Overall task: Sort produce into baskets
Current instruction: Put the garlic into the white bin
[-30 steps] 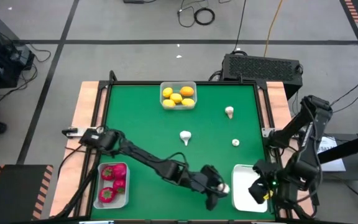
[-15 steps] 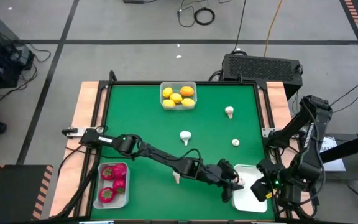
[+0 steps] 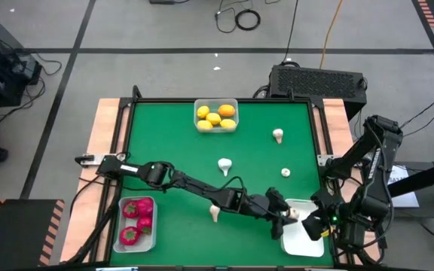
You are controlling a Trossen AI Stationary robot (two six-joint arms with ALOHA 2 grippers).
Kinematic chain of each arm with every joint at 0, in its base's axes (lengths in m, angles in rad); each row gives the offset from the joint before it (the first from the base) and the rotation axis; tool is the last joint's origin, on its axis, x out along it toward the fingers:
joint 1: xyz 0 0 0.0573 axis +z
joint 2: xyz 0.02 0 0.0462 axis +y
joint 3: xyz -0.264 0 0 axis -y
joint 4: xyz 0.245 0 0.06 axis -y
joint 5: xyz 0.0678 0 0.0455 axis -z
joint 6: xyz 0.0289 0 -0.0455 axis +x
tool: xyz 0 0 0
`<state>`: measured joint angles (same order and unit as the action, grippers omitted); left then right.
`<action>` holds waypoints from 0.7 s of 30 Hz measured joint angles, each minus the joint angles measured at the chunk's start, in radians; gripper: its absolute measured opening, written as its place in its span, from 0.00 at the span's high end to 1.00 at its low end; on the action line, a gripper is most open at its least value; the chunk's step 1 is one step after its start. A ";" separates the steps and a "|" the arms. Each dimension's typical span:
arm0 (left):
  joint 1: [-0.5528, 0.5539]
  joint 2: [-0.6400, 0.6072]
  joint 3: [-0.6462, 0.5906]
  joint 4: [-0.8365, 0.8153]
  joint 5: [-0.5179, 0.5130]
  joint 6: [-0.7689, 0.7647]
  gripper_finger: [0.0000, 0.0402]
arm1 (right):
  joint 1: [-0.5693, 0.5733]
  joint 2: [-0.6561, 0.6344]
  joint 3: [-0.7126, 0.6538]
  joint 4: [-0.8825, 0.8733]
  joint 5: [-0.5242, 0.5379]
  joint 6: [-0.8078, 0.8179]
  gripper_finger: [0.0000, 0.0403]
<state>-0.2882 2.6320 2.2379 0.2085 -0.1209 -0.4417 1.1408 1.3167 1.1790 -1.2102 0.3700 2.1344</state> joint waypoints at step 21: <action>0.048 -0.062 0.026 -0.243 0.163 0.085 0.31 | 0.000 0.000 0.000 0.036 -0.002 -0.004 0.40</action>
<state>-0.2405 2.5698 2.2635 -0.0343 0.0423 -0.3565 1.1410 1.3167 1.1790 -1.1740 0.3677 2.1303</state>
